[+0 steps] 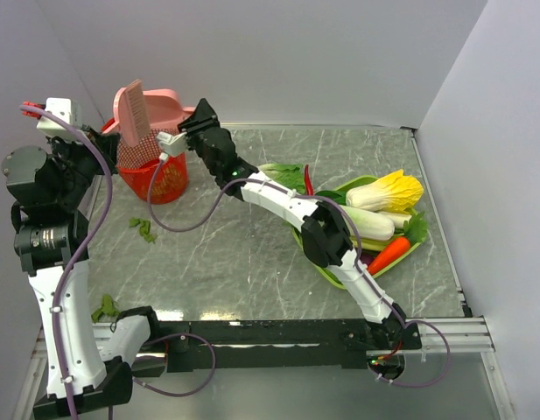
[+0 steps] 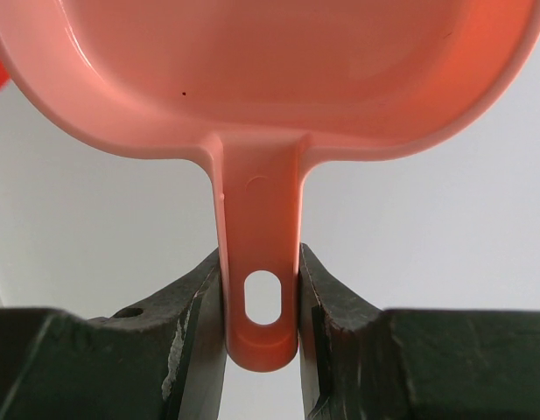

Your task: Sweep away the paper scraps from the table

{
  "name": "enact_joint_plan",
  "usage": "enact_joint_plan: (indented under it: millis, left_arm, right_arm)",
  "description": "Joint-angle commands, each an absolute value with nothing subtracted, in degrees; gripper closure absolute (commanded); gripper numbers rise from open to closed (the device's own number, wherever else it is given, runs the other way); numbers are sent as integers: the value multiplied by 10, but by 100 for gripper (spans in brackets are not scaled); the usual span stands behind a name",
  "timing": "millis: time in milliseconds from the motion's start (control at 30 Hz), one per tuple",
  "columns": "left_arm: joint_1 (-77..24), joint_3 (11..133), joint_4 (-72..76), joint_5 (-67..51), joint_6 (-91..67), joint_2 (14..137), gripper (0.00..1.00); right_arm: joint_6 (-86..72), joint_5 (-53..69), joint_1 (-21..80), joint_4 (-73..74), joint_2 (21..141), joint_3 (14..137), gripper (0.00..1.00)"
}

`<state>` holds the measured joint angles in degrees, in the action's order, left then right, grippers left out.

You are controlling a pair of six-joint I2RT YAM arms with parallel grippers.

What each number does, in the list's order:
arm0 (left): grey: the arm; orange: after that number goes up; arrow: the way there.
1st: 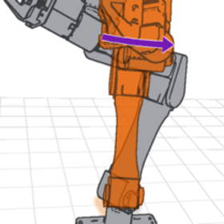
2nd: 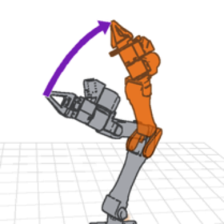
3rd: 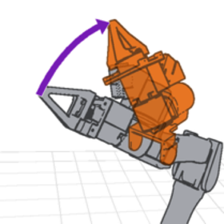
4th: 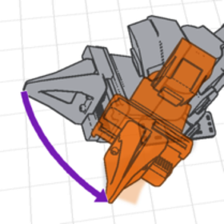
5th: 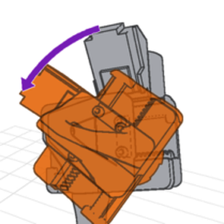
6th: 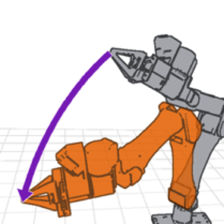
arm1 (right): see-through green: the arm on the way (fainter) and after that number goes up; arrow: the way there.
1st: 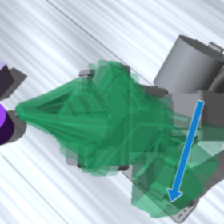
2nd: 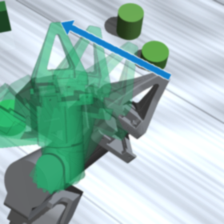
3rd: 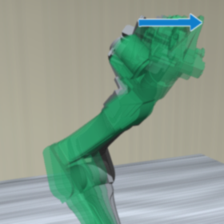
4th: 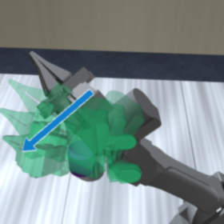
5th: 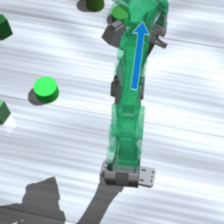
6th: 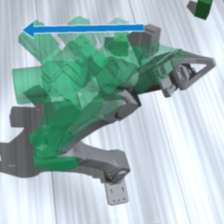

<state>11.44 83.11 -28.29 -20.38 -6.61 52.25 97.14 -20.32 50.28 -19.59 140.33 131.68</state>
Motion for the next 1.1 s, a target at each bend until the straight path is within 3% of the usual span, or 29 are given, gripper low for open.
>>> enact_joint_plan:
  millis: [0,167,300,567,733,933,1067]
  left_arm:
    - [118,866,-272,-180,-44,519,99]
    - [118,877,-285,-103,56,500,99]
    - [118,888,-346,-107,195,478,99]
    - [118,931,-636,-106,475,529,99]
    - [118,957,-789,-2,495,620,99]
    - [118,837,-787,90,535,597,99]
    - [123,763,-781,139,462,604,99]
  right_arm:
    - [910,-219,485,-215,1380,1333,100]
    - [803,-225,476,-256,1291,1237,100]
    - [706,-244,466,-223,1226,1185,100]
    - [424,-229,448,47,1051,1046,100]
    - [307,-136,451,148,955,943,100]
    - [269,23,452,277,886,868,100]
    - [263,52,456,319,875,834,100]
